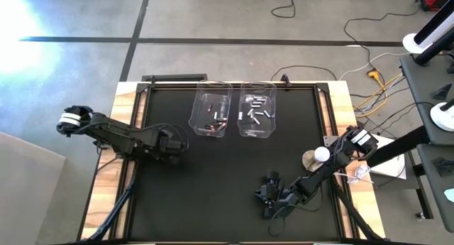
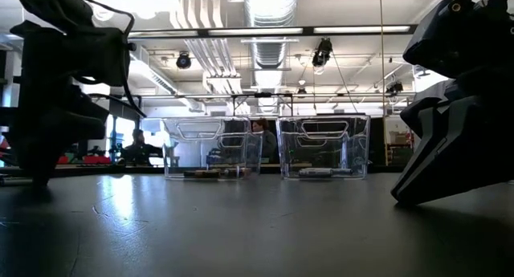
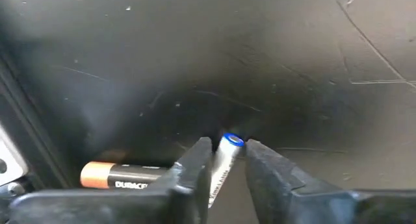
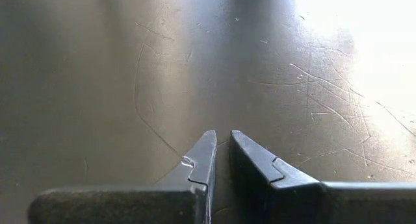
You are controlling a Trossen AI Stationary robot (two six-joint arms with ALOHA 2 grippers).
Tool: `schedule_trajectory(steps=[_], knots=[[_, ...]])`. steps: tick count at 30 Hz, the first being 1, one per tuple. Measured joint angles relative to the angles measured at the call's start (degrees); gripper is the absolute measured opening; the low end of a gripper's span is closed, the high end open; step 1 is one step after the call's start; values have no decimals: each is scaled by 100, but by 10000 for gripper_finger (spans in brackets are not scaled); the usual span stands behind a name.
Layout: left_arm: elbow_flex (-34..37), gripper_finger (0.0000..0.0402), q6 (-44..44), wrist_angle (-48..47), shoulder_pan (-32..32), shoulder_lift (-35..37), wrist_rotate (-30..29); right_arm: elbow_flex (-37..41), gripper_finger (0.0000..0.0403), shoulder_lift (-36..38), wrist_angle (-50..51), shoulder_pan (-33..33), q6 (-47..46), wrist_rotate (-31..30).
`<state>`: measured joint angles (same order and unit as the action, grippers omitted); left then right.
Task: Sort batteries
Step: Put the white battery into the right transparent bin
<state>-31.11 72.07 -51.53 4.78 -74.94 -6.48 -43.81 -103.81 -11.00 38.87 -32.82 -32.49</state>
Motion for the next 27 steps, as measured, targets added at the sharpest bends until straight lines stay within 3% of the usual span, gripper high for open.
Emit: schedule_trajectory(steps=[8, 20, 27], knots=[[-28, 11, -58, 290, -3, -2, 14, 0, 38, 9, 5, -4, 217, 97], [-902, 16, -1080, 2219, 71, -17, 27, 7, 38, 659, 17, 140, 463, 155], [-1700, 17, -2357, 4217, 223, -52, -466, 7, 38, 651, -132, 145, 303, -320]])
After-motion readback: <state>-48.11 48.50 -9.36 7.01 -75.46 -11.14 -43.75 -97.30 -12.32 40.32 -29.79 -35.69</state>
